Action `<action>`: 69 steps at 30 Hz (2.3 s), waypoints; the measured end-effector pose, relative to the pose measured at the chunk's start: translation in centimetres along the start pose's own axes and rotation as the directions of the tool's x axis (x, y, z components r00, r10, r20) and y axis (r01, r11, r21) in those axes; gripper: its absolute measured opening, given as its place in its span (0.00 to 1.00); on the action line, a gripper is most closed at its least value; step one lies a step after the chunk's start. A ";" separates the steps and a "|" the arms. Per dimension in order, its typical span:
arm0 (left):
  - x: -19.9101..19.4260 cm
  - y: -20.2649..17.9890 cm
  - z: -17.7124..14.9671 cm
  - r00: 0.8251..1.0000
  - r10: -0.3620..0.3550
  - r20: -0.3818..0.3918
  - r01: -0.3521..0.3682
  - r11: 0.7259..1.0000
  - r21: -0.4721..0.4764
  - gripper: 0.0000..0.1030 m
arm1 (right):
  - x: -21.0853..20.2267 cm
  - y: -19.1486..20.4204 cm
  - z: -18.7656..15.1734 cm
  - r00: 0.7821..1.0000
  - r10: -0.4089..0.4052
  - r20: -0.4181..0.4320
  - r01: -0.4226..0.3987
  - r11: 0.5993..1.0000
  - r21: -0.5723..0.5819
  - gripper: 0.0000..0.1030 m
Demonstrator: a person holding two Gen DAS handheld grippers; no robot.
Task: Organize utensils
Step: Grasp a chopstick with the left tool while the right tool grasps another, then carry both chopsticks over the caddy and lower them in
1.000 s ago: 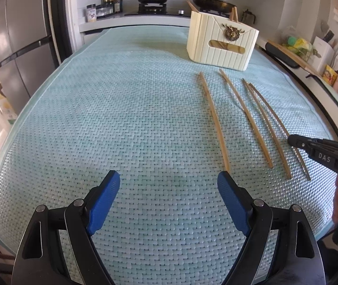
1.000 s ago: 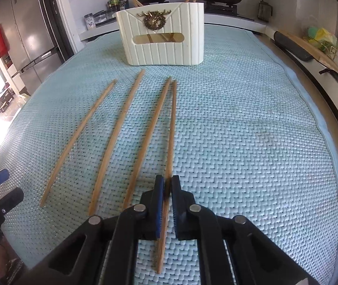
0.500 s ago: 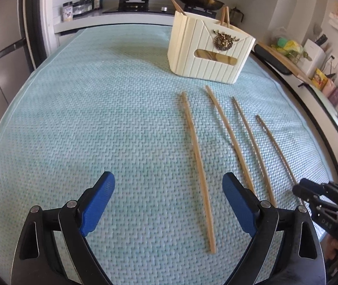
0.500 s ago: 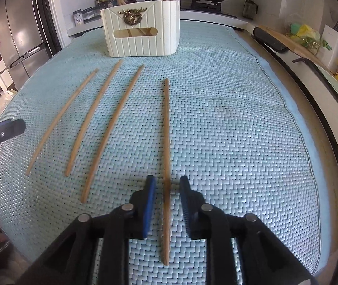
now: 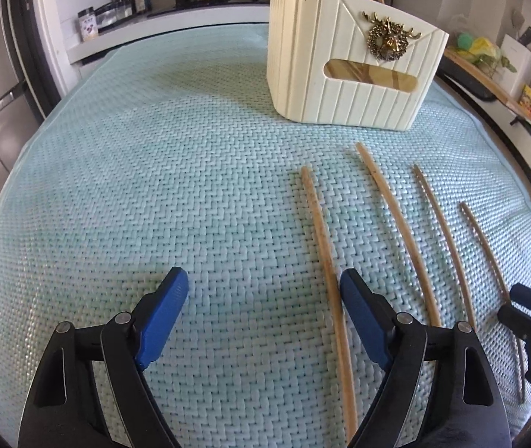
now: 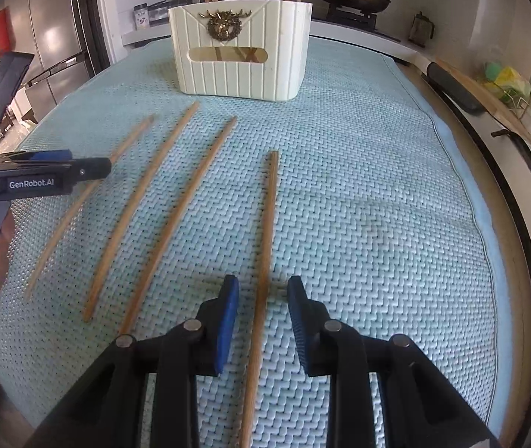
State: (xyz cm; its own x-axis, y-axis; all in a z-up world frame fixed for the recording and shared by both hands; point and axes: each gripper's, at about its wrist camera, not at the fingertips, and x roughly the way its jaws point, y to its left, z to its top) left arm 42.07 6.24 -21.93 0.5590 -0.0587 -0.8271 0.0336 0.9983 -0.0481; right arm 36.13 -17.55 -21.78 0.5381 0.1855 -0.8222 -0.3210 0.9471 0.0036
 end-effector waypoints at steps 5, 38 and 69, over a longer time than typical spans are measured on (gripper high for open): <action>0.8 -0.2 1.7 1.000 -0.029 -0.010 0.029 1.000 0.006 0.73 | 1.6 -0.5 2.4 1.000 0.029 -0.006 -0.029 1.000 0.007 0.27; -2.5 2.3 8.1 0.980 -0.166 0.106 0.169 0.986 -0.017 0.04 | 0.6 -3.5 10.6 0.982 0.122 0.142 -0.134 0.987 0.083 0.06; -19.2 2.2 6.1 0.881 -0.230 0.412 0.238 0.971 0.032 0.03 | -18.6 -0.5 8.3 0.847 0.099 0.522 -0.116 0.993 0.001 0.06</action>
State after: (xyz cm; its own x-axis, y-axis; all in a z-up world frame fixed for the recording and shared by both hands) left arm 36.48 9.52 -2.68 0.8267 -0.2818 -0.4870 0.1927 0.9550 -0.2256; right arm 32.75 -19.30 -1.81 0.8310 0.3873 -0.3993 -0.3806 0.9194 0.0996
